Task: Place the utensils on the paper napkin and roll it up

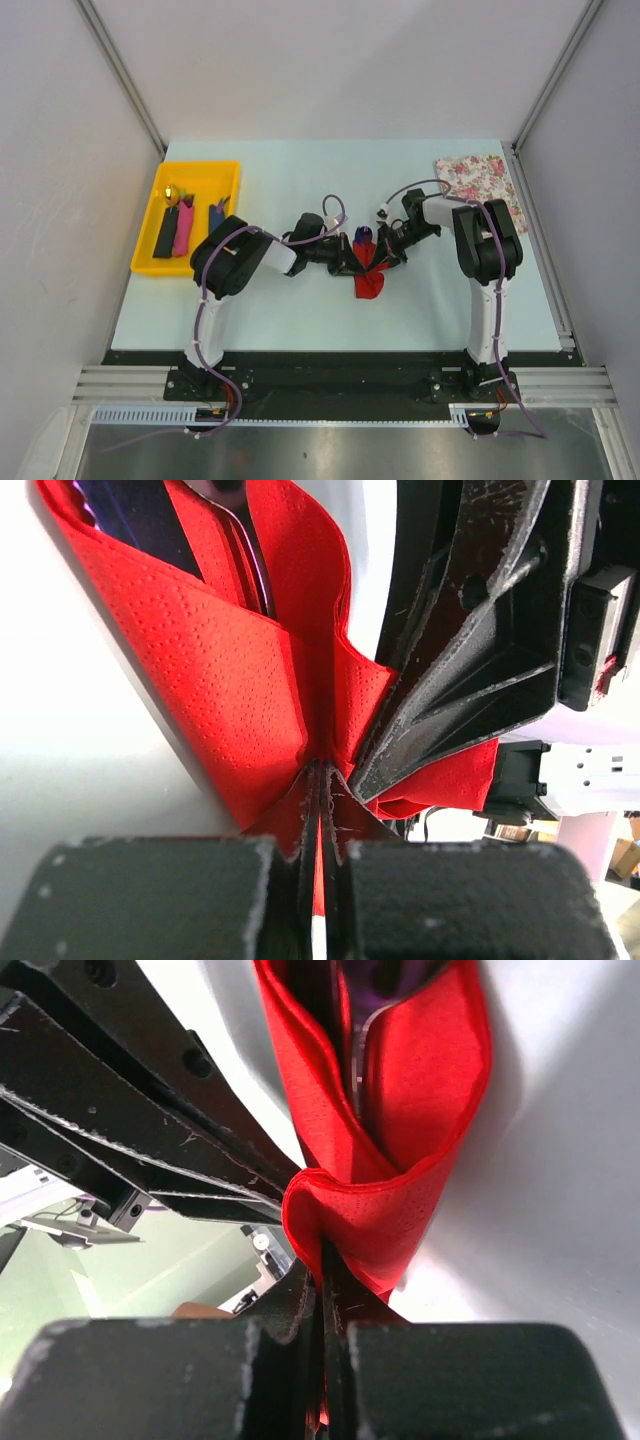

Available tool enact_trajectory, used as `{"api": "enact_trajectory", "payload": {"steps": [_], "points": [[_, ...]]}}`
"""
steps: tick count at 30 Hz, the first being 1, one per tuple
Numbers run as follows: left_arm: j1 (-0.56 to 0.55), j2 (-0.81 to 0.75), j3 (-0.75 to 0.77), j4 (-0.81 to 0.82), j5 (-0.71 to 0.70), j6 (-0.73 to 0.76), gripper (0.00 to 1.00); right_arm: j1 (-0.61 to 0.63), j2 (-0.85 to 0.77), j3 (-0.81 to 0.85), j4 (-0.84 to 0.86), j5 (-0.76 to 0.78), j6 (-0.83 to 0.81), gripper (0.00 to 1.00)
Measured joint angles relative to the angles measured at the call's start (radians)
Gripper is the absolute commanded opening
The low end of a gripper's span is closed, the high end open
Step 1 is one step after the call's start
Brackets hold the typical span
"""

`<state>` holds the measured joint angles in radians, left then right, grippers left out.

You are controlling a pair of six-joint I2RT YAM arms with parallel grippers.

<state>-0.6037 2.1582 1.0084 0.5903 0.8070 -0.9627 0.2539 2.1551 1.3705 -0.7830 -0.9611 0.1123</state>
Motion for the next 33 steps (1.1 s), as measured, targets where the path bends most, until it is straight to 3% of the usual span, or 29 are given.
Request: {"api": "enact_trajectory", "payload": {"steps": [22,33], "points": [[0.029,-0.107,-0.108,0.123,0.024,-0.033,0.00,-0.004,0.025,-0.023,0.046,0.035,0.018,0.00],[-0.008,-0.107,-0.132,0.072,0.032,-0.006,0.00,-0.006,0.020,-0.031,0.059,0.029,0.023,0.00]]}}
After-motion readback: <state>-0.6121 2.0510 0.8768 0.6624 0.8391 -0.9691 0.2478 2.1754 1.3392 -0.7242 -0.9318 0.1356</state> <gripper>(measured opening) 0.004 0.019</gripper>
